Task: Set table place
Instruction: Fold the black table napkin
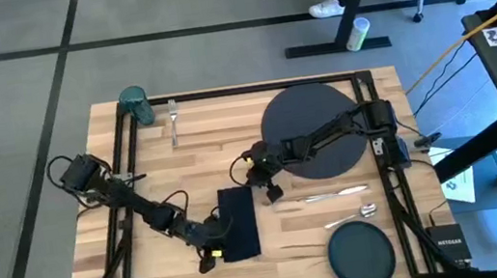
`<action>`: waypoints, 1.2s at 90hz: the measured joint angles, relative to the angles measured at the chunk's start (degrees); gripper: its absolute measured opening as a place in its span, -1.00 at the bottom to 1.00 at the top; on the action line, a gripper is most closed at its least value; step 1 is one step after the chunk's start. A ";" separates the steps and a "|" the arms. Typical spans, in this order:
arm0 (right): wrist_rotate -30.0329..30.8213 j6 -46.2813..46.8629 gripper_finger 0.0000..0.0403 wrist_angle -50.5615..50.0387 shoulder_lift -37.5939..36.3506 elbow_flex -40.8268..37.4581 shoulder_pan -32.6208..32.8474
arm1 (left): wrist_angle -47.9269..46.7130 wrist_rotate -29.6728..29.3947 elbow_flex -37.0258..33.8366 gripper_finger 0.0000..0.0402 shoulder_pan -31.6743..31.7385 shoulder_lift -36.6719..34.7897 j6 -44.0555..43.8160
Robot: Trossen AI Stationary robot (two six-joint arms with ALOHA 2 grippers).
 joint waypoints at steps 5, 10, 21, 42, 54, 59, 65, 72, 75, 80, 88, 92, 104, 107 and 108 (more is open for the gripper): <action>-0.01 -0.14 -1.00 -0.04 0.00 -0.02 -0.29 | 0.25 -0.22 0.00 -0.93 -0.30 -0.31 -0.13; 0.00 -0.16 -1.00 -0.04 0.00 -0.02 -0.51 | 0.17 -0.22 0.00 -0.93 -0.40 -0.72 -0.14; -0.09 -0.23 -1.00 -0.09 0.00 -0.02 -0.83 | 0.28 -0.31 0.00 -0.93 -0.32 -2.39 1.40; -0.97 -0.51 -1.00 0.20 0.04 -0.07 -1.11 | -0.55 -1.18 0.00 -0.93 0.81 -5.38 3.24; -2.62 -0.78 -1.00 0.15 -0.22 -0.11 -1.15 | -1.92 -1.14 0.00 -0.93 0.25 -6.83 3.79; -3.07 -1.29 -1.00 -0.94 -0.96 -0.16 -1.12 | -1.72 -1.34 0.00 -0.93 -0.17 -7.34 4.67; -3.15 -1.90 -1.00 -2.18 -1.83 -0.26 -1.08 | -1.81 -2.22 0.00 -0.93 -0.45 -8.45 5.52; -2.98 -3.27 -1.00 -4.39 -3.39 -0.34 -1.08 | -1.80 -3.05 0.00 -0.93 -0.45 -9.74 6.09; -2.97 -3.68 -1.00 -4.78 -4.19 -0.32 -1.08 | -2.07 -3.28 0.00 -0.93 -0.43 -10.19 6.27; -2.97 -4.51 -1.00 -5.84 -5.38 -0.28 -1.07 | -3.41 -3.57 0.00 -0.93 -0.42 -10.75 6.30; -3.05 -5.00 -1.00 -7.46 -7.06 -0.28 -0.90 | -6.49 -3.67 0.00 -0.93 -0.43 -11.00 5.28; -3.76 -5.40 -1.00 -7.88 -7.99 -0.28 -0.50 | -8.28 -3.63 0.00 -0.93 -0.47 -11.00 4.12; -9.54 -7.41 -1.00 -9.02 -10.06 -0.17 2.54 | -10.71 -4.30 0.00 -0.93 -1.47 -11.00 2.74; -11.55 -7.74 -1.00 -9.47 -10.16 -0.11 3.83 | -10.57 -4.72 0.00 -0.93 -1.82 -11.00 2.72; -12.11 -7.80 -1.00 -9.62 -10.16 -0.11 4.23 | -10.43 -4.70 0.00 -0.93 -1.95 -11.00 2.65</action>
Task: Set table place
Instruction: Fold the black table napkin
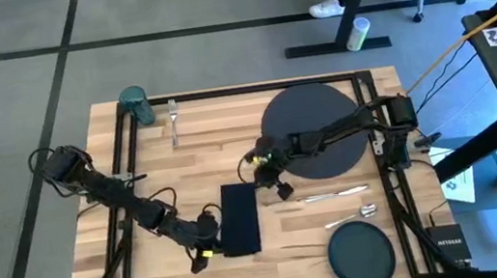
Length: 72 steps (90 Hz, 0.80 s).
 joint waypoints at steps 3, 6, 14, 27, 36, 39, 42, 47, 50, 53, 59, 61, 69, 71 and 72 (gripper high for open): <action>-0.77 -0.13 -1.00 -0.50 0.00 -0.02 1.18 | 0.26 0.00 0.00 -0.93 -0.38 0.00 -0.45; -0.86 -0.60 -1.00 -1.07 0.00 -0.02 2.55 | 0.14 0.00 0.00 -0.93 -0.75 0.00 -1.46; 2.80 -1.88 -1.00 -3.02 0.00 -0.02 5.47 | -1.72 -0.27 0.00 -0.93 -2.14 0.00 -4.25; 7.19 -2.42 -1.00 -3.30 0.00 -0.02 8.01 | -8.61 -4.43 -0.02 -0.93 -3.75 0.01 -9.17; 8.10 -1.46 -1.00 -3.64 0.00 -0.02 8.47 | -12.36 -6.83 -0.07 -0.93 -3.58 0.12 -11.39; 8.43 -1.22 -1.00 -3.78 0.00 -0.02 8.49 | -12.55 -7.50 -0.21 -0.93 -3.42 0.20 -11.48; 8.68 -1.02 -1.00 -3.84 0.00 -0.02 8.70 | -12.35 -7.89 -0.55 -0.93 -3.14 0.24 -11.50; 9.01 -0.94 -1.00 -3.82 0.00 -0.02 8.65 | -12.43 -8.00 -0.70 -0.93 -2.33 0.24 -11.38; 9.08 -0.93 -1.00 -3.68 0.00 -0.02 8.65 | -12.11 -7.99 -0.69 -0.93 -1.89 0.24 -10.96; 9.07 -0.83 -1.00 -3.49 0.00 -0.01 8.67 | -11.75 -8.03 -0.68 -0.93 -1.39 0.24 -10.42; 9.03 -0.16 -1.00 -3.46 0.00 0.00 8.67 | -10.94 -8.00 -0.68 -0.93 -0.62 0.26 -8.98; 9.03 0.09 -1.00 -3.50 0.00 0.00 8.67 | -10.52 -8.00 -0.70 -0.93 -0.42 0.27 -8.71; 8.47 0.26 -1.00 -3.37 0.00 0.00 8.67 | -8.79 -7.82 -0.68 -0.93 0.31 0.63 -7.22; 7.94 0.24 -1.00 -3.24 0.00 0.00 8.67 | -8.54 -7.75 -0.68 -0.93 0.46 0.79 -7.10; 7.74 0.24 -1.00 -3.14 0.00 0.00 8.67 | -8.41 -7.68 -0.68 -0.93 0.53 0.90 -7.07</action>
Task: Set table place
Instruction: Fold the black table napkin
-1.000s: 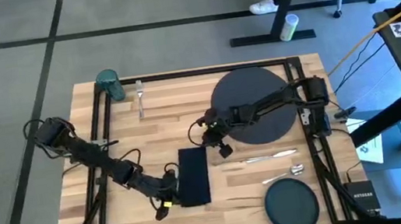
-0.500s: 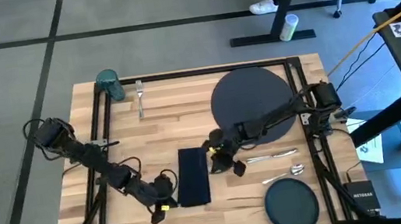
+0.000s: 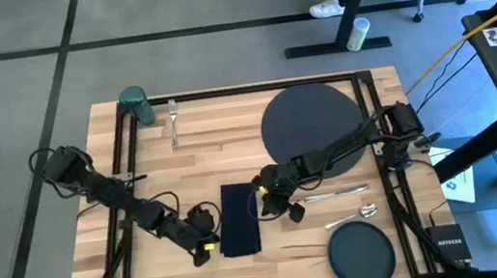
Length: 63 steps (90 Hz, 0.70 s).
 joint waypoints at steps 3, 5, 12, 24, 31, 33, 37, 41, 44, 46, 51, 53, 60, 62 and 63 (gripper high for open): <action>-0.27 0.01 -1.00 0.30 0.00 0.00 0.09 | 0.29 0.28 0.00 -0.93 0.24 0.41 0.03; -0.28 0.02 -1.00 0.59 0.01 0.00 0.32 | 0.36 0.37 0.00 -0.93 0.34 0.70 0.05; 0.56 -0.93 -0.98 1.55 0.02 0.04 1.12 | 1.12 0.73 0.00 -0.93 0.46 1.93 0.07; 0.99 -4.88 -0.85 2.54 0.02 0.03 3.44 | 2.25 0.87 0.00 -0.93 0.40 3.38 0.21; 3.78 -6.69 -0.73 3.37 0.02 0.04 5.05 | 2.77 0.92 0.00 -0.93 0.46 3.83 0.20; 4.90 -7.24 -0.70 3.62 0.02 0.04 5.53 | 2.86 0.90 0.00 -0.93 0.46 3.86 0.19; 6.91 -8.21 -0.63 4.07 0.04 0.09 6.39 | 2.82 0.90 0.00 -0.93 0.50 3.89 0.21; 8.38 -9.26 -0.57 3.80 0.07 0.61 7.10 | 2.88 0.93 0.00 -0.93 0.69 3.89 0.21; 9.30 -9.92 -0.53 3.78 0.07 1.22 7.59 | 2.95 0.95 0.00 -0.93 0.82 3.89 0.28; 9.86 -10.32 -0.50 3.85 0.07 1.64 7.87 | 3.11 0.98 0.00 -0.93 0.97 3.89 0.46; 11.08 -10.96 -0.46 3.91 0.07 2.43 8.48 | 3.91 0.92 0.00 -0.93 1.28 3.89 1.26; 11.36 -11.39 -0.45 3.92 0.07 2.70 8.72 | 4.16 0.92 0.00 -0.93 1.50 3.91 1.50; 11.41 -12.15 -0.45 3.72 0.07 3.20 9.09 | 4.80 0.88 0.00 -0.93 2.09 3.91 2.83; 11.26 -12.15 -0.45 3.74 0.07 3.23 9.10 | 5.09 0.89 0.00 -0.93 2.29 3.91 3.10; 11.20 -12.13 -0.46 3.79 0.07 3.23 9.11 | 5.18 0.90 0.01 -0.93 2.39 3.91 3.29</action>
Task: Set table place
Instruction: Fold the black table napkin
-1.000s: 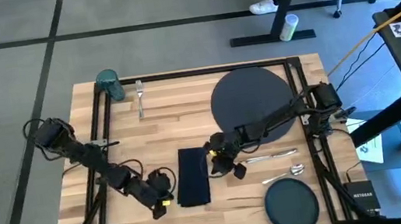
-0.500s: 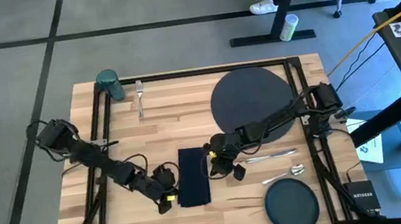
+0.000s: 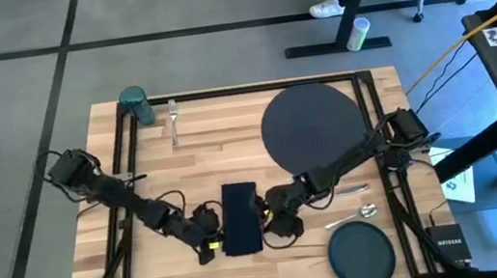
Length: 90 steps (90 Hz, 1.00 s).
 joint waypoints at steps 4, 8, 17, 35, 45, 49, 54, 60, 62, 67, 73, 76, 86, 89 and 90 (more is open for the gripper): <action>-0.54 0.01 -0.47 0.08 0.38 0.06 -0.02 | 0.18 -0.02 0.02 -0.93 0.45 0.00 0.78; -0.62 0.04 -0.49 0.02 0.80 0.13 -0.02 | 0.16 -0.02 0.02 -0.93 0.82 0.00 1.12; -0.64 0.43 -0.52 0.26 1.90 0.04 0.42 | 0.19 -0.05 0.02 -0.93 1.48 0.02 2.47; 1.79 0.55 -0.53 0.41 1.97 0.09 2.70 | 0.53 -0.09 0.02 -0.93 1.72 0.02 3.04; 2.30 1.15 -0.53 0.85 1.95 0.09 3.66 | 0.53 -0.07 0.02 -0.93 1.72 0.02 2.94; 3.25 1.58 -0.53 0.93 1.95 0.09 4.05 | 0.58 -0.09 0.02 -0.93 1.72 0.02 2.67; 4.24 1.92 -0.53 1.34 1.95 0.09 4.13 | 0.59 -0.07 0.02 -0.93 1.72 0.02 2.64; 4.51 2.41 -0.53 2.38 1.95 0.09 4.41 | 1.09 -0.08 0.02 -0.93 1.72 0.02 2.65; 4.56 2.61 -0.53 2.48 1.95 0.09 4.37 | 1.41 -0.07 0.02 -0.93 1.72 0.02 2.64; 4.56 3.00 -0.53 2.96 2.31 0.09 4.37 | 2.04 -0.07 0.02 -0.93 1.72 0.02 2.53; 4.56 3.22 -0.53 3.27 2.81 0.09 4.44 | 3.00 -0.08 0.02 -0.93 1.72 0.02 2.49; 4.45 3.27 -0.53 3.05 3.10 0.06 4.69 | 3.44 -0.08 0.02 -0.93 1.72 0.02 2.48; 4.35 4.17 -0.53 2.66 4.23 0.66 5.21 | 3.48 -0.09 0.02 -0.93 1.72 0.02 2.41; 4.20 4.58 -0.53 2.62 4.69 1.09 5.40 | 3.41 -0.09 0.02 -0.93 1.72 0.02 2.26; 4.19 4.63 -0.53 2.77 4.81 1.27 5.48 | 3.42 -0.09 0.02 -0.93 1.72 0.02 2.25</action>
